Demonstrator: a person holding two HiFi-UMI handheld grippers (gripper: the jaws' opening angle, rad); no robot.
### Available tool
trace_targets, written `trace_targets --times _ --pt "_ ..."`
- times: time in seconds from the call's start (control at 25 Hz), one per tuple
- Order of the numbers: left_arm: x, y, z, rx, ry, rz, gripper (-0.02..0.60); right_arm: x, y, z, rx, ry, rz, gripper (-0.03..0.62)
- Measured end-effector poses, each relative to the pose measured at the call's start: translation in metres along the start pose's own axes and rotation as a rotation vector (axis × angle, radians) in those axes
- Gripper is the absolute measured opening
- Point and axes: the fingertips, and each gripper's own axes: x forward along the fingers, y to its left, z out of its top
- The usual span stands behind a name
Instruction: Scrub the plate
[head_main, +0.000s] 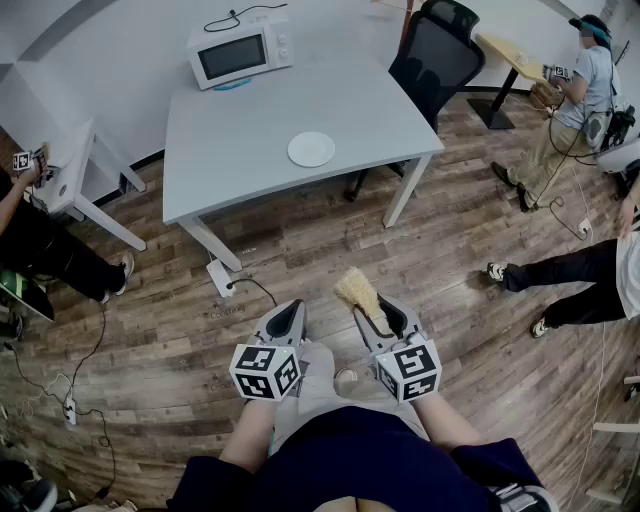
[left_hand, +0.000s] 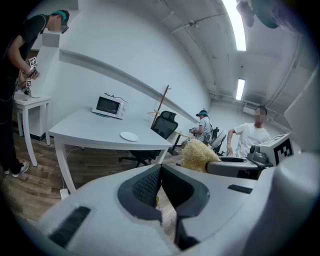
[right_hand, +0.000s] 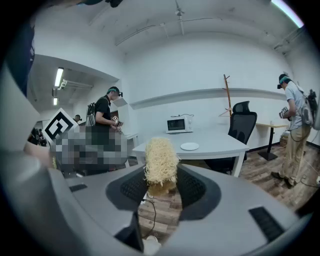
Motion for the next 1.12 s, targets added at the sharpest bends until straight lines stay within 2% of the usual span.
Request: trace_targets --times 0.16,0.36,1.12 --pt "-0.007 -0.017 -0.005 0.005 -0.013 -0.009 0.018 -0.019 -0.004 -0.012 -0.004 0.008 -0.008 0.172" --pt "-0.013 -0.029 -0.007 0.015 -0.015 -0.011 0.018 -0.029 0.000 -0.007 -0.019 -0.012 0.005 0.172" --pt "-0.012 -0.045 -0.011 0.010 -0.029 0.021 0.018 -0.039 -0.002 -0.011 -0.011 -0.026 0.066 0.172"
